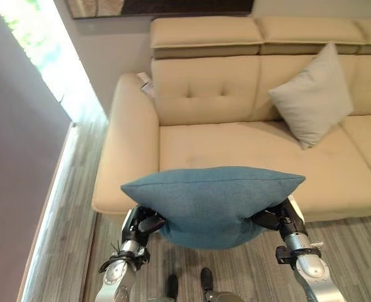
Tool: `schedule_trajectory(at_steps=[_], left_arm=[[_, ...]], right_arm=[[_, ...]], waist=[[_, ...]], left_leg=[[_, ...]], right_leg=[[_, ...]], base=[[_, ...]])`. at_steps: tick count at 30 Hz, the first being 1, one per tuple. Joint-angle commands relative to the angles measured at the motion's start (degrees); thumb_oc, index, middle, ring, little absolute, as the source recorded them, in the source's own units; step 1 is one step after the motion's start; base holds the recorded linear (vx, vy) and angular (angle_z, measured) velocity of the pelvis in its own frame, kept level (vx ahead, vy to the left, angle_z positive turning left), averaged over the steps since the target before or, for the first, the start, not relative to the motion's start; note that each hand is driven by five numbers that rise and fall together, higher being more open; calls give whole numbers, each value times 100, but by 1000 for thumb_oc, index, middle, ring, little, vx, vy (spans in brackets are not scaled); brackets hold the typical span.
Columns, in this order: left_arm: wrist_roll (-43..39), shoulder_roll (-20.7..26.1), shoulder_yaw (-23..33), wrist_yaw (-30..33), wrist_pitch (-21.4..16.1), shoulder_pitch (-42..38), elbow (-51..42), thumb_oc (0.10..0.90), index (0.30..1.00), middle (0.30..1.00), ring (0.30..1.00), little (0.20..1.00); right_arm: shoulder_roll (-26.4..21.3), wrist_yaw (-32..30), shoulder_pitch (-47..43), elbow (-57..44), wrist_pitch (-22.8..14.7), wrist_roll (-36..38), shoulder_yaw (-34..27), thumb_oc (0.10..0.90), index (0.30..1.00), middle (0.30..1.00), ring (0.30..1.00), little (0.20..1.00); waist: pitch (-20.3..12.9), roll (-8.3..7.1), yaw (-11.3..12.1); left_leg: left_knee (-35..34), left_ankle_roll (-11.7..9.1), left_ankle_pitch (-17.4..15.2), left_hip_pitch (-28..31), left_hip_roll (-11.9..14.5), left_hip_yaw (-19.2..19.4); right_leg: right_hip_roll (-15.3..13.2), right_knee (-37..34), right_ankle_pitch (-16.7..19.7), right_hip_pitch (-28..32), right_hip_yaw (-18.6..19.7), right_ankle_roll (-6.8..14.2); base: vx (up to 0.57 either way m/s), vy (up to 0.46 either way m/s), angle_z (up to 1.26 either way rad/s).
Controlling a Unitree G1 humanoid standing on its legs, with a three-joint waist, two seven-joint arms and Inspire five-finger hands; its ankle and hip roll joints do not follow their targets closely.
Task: Pick up all the scattered cushions and arrange them neatly on the sofa.
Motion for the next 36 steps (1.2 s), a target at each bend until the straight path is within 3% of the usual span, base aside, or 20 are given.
schedule_trajectory(at_steps=[1, 4, 6, 7, 8, 11, 13, 16, 17, 18, 19, 20, 24, 25, 26, 30, 34, 36], left_arm=[[484, -192, -179, -479, -478, -492, -755, 400, 300, 300, 300, 300], [510, -113, -109, -459, -482, -492, -812, 400, 300, 300, 300, 300], [488, -106, -46, -424, -490, -453, -846, 400, 300, 300, 300, 300], [488, -106, -46, -424, -489, -451, -847, 400, 300, 300, 300, 300], [459, -123, -30, -454, -485, -401, -862, 400, 300, 300, 300, 300], [429, -164, -20, -474, -479, -364, -884, 400, 300, 300, 300, 300], [460, -253, -79, -512, -498, -401, -795, 400, 300, 300, 300, 300], [338, -376, -153, -549, -515, -489, -780, 400, 300, 300, 300, 300], [296, -425, -188, -560, -520, -553, -750, 400, 300, 300, 300, 300], [296, -425, -188, -560, -520, -554, -750, 400, 300, 300, 300, 300], [242, -495, -259, -526, -530, -683, -676, 400, 300, 300, 300, 300], [268, -498, -250, -530, -526, -700, -688, 400, 300, 300, 300, 300], [311, -517, -275, -545, -500, -692, -685, 400, 300, 300, 300, 300], [365, -508, -300, -548, -470, -721, -633, 400, 300, 300, 300, 300], [366, -509, -302, -547, -470, -717, -633, 400, 300, 300, 300, 300], [442, -456, -247, -441, -442, -689, -756, 400, 300, 300, 300, 300], [475, -435, -196, -455, -406, -528, -843, 400, 300, 300, 300, 300], [522, -321, -129, -437, -374, -478, -914, 400, 300, 300, 300, 300]], right_arm=[[261, 194, -688, -742, -741, 155, 195, 400, 300, 300, 300, 300], [340, 227, -741, -727, -736, 147, 289, 400, 300, 300, 300, 300], [386, 247, -746, -723, -709, 127, 326, 400, 300, 300, 300, 300], [386, 247, -745, -725, -708, 127, 327, 400, 300, 300, 300, 300], [387, 297, -726, -732, -668, 96, 352, 400, 300, 300, 300, 300], [358, 321, -685, -747, -634, 40, 352, 400, 300, 300, 300, 300], [394, 332, -577, -751, -634, 62, 291, 400, 300, 300, 300, 300], [305, 297, -523, -809, -640, 37, 218, 400, 300, 300, 300, 300], [253, 279, -532, -819, -640, 46, 178, 400, 300, 300, 300, 300], [253, 279, -532, -819, -640, 46, 178, 400, 300, 300, 300, 300], [166, 232, -571, -816, -619, 86, 165, 400, 300, 300, 300, 300], [147, 233, -578, -822, -598, 102, 161, 400, 300, 300, 300, 300], [142, 210, -556, -821, -586, 94, 132, 400, 300, 300, 300, 300], [144, 169, -562, -817, -580, 75, 103, 400, 300, 300, 300, 300], [143, 169, -558, -817, -580, 74, 103, 400, 300, 300, 300, 300], [206, 88, -624, -712, -566, 143, 154, 400, 300, 300, 300, 300], [270, 151, -574, -740, -560, 106, 221, 400, 300, 300, 300, 300], [362, 266, -577, -743, -562, 128, 292, 400, 300, 300, 300, 300]], waist=[[-447, 19, 146], [-386, 78, 219], [-385, 115, 262], [-380, 116, 254], [-388, 138, 251], [-364, 135, 197], [-371, -10, 114], [-411, -81, 71], [-374, -118, 46], [-378, -117, 42], [-296, -169, 41], [-247, -172, 96], [-305, -212, 116], [-340, -157, 157], [-322, -159, 165], [-293, -130, 342], [-418, -115, 394], [-506, -188, 483]], left_leg=[[224, -122, -355, -83, -37, 44], [50, -59, -322, 95, 75, 183], [-19, -75, -360, 182, 155, 285], [-22, -75, -361, 190, 154, 277], [-147, -99, -397, 323, 200, 324], [-210, -122, -478, 501, 199, 319], [-74, -198, -728, 721, 105, 219], [487, -341, -907, 550, 208, 200], [1041, -428, -893, 277, 290, 240], [1050, -429, -897, 268, 291, 236], [1950, -530, -692, -243, 419, 337], [2125, -466, -752, -459, 371, 347], [1609, -326, -783, -691, 242, 494], [1107, -320, -512, -777, 235, 689], [1091, -320, -520, -737, 231, 696], [781, -442, -7, -1199, 178, 678], [488, -327, -24, -903, 163, 584], [418, -168, -198, -586, 110, 636]], right_leg=[[70, 640, -479, 446, -428, 519], [-44, 1273, -523, 109, -783, 643], [-371, 1240, -498, -10, -1248, 676], [-373, 1244, -505, -2, -1256, 676], [-543, 896, -424, -83, -1524, 593], [-609, 480, -180, -286, -1590, 617], [-633, -52, 42, -7, -1494, 613], [-647, -203, 37, 242, -1625, 529], [-678, -228, 2, 342, -1702, 472], [-677, -228, 2, 339, -1706, 471], [-699, -233, -127, 469, -1805, 318], [-636, -263, -242, 598, -1787, 262], [-613, -335, -346, 749, -1826, 302], [-484, -403, -435, 909, -1819, 319], [-487, -405, -444, 939, -1811, 322], [-229, -475, -655, 1244, -1644, 281], [-212, -425, -785, 1432, -1573, 322], [-415, 33, -912, 1488, -1409, 440]], base=[[32, 73, -112], [41, 21, -100], [43, -53, -23], [109, -82, -51], [149, -95, -47], [183, -128, -23], [279, -258, -3], [125, -204, 7], [47, -142, 24], [58, -201, 44], [119, -176, 41], [115, -175, 51], [194, -43, 9], [246, -2, 12], [253, 6, 15], [245, 30, 6], [244, 77, -32], [351, 189, -32]])
